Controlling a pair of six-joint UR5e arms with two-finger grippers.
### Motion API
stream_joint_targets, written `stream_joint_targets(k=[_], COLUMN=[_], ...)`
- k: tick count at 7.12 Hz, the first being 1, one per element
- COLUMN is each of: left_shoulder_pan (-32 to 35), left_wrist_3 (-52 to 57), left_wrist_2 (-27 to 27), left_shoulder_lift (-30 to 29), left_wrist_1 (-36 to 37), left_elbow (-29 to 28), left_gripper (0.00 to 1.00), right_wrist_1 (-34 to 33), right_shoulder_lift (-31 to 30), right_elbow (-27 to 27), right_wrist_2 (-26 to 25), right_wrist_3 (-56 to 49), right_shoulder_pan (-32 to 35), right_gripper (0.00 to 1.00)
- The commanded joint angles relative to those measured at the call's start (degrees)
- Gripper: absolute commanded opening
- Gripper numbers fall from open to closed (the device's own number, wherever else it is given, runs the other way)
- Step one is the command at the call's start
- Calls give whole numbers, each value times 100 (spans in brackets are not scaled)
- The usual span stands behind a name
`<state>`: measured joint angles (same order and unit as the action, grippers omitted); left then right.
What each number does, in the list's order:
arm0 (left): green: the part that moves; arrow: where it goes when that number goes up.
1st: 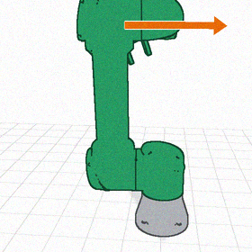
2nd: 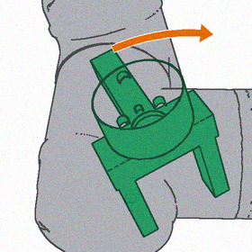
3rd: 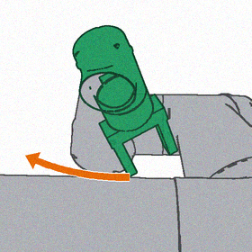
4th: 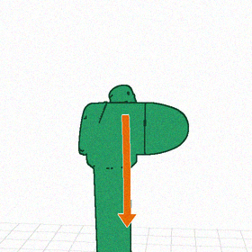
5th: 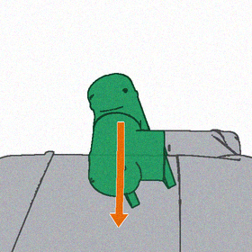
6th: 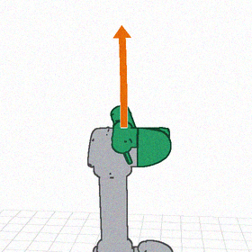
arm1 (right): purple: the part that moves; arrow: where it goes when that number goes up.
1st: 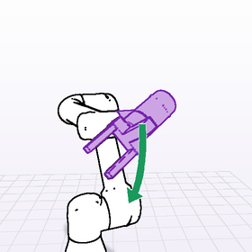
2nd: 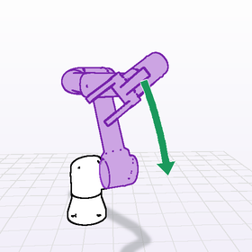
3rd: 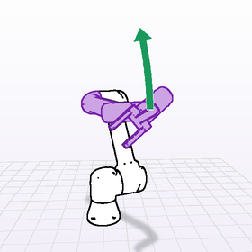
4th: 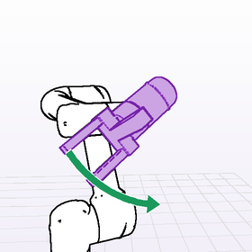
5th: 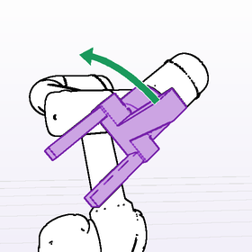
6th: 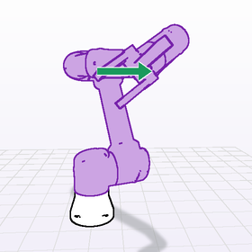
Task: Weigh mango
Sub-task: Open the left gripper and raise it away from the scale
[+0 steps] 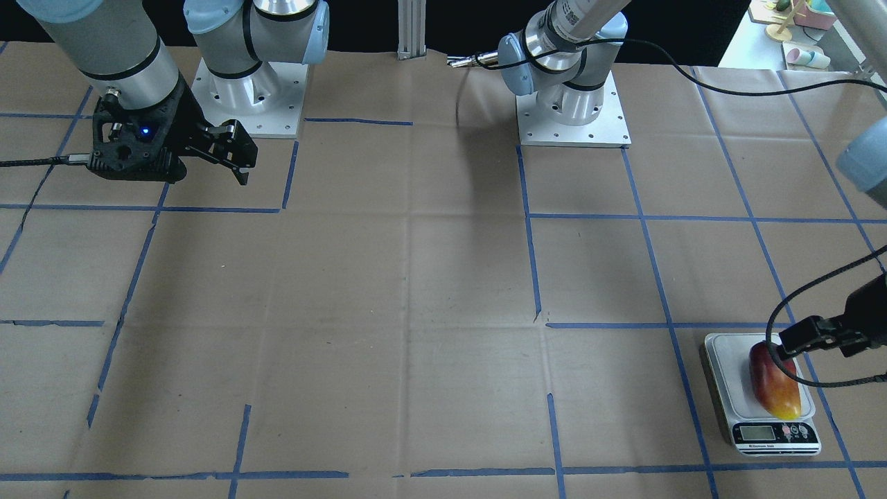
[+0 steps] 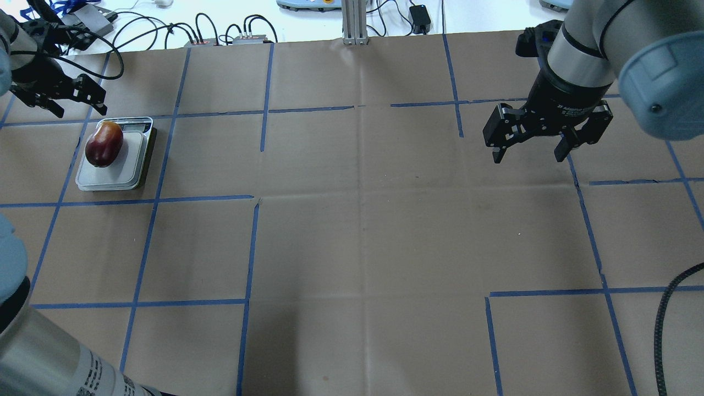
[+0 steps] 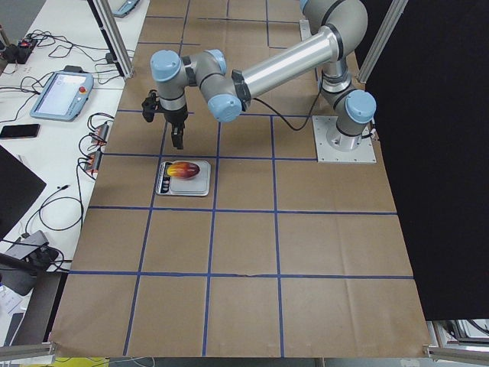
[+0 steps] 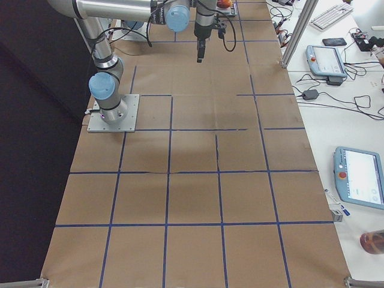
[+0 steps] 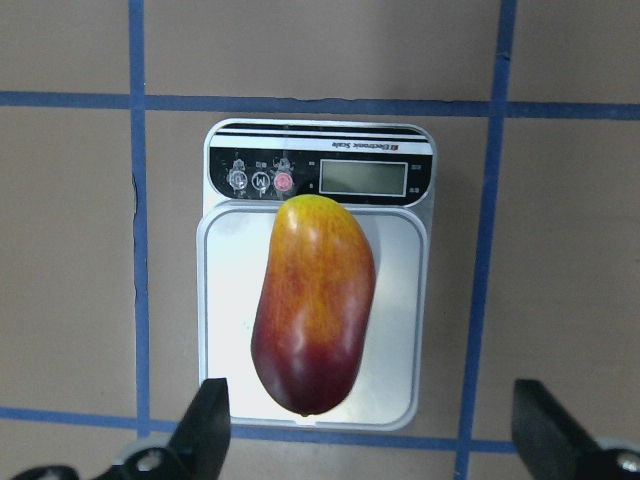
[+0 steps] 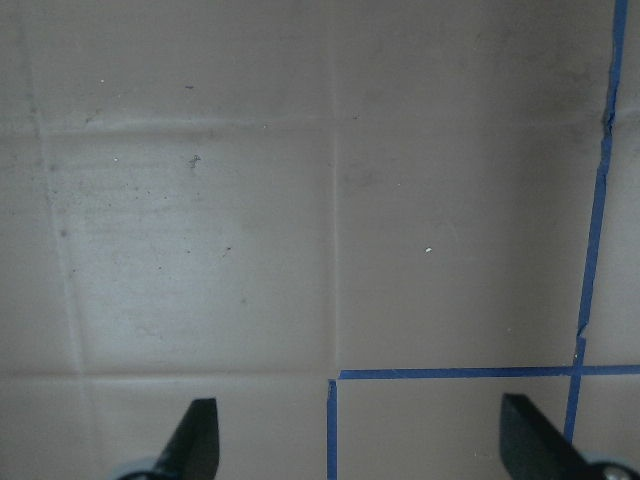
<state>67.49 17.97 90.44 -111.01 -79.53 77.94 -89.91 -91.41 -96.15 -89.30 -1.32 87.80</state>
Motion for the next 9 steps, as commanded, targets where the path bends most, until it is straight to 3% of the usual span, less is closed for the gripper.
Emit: stream_joint_targets(k=[1, 5, 9], left_shoulder_pan=[901, 2371, 2400], left_wrist_3=[-1080, -1972, -1676], left_wrist_2=[0, -44, -44], left_shoulder_lift=[675, 1099, 1389], left_wrist_1=[-946, -1275, -1442], left_elbow=[11, 221, 450], left_gripper=[100, 100, 100], right_wrist_1=[0, 0, 0], right_shoulder_lift=[0, 0, 0], right_elbow=[0, 0, 0], right_wrist_2=[0, 0, 0], right_wrist_3=[0, 0, 0], right_shoulder_pan=[0, 0, 0], right_gripper=[100, 100, 100])
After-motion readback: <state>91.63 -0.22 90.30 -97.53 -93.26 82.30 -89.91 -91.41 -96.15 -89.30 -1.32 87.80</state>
